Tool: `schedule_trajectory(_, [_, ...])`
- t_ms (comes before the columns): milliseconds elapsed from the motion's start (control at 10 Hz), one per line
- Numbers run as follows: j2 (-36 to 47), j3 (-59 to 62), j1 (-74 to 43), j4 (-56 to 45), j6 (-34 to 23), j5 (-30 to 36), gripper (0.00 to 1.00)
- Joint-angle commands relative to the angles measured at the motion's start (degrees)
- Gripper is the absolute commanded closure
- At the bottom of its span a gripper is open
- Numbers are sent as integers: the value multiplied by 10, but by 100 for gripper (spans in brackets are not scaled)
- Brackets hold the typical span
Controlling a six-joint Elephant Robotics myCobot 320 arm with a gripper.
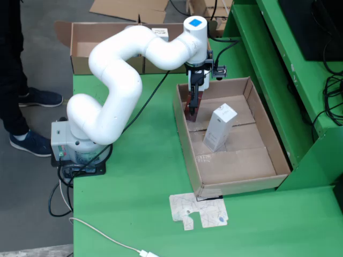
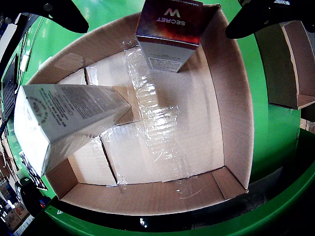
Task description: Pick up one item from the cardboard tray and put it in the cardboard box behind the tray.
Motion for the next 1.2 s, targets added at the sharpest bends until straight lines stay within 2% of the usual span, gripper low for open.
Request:
schedule_trajectory(0, [21, 16, -1, 6, 2, 2, 0])
schedule_trajectory(200, [21, 16, -1, 6, 2, 2, 0])
schedule_trajectory(1100, [21, 16, -1, 6, 2, 2, 90])
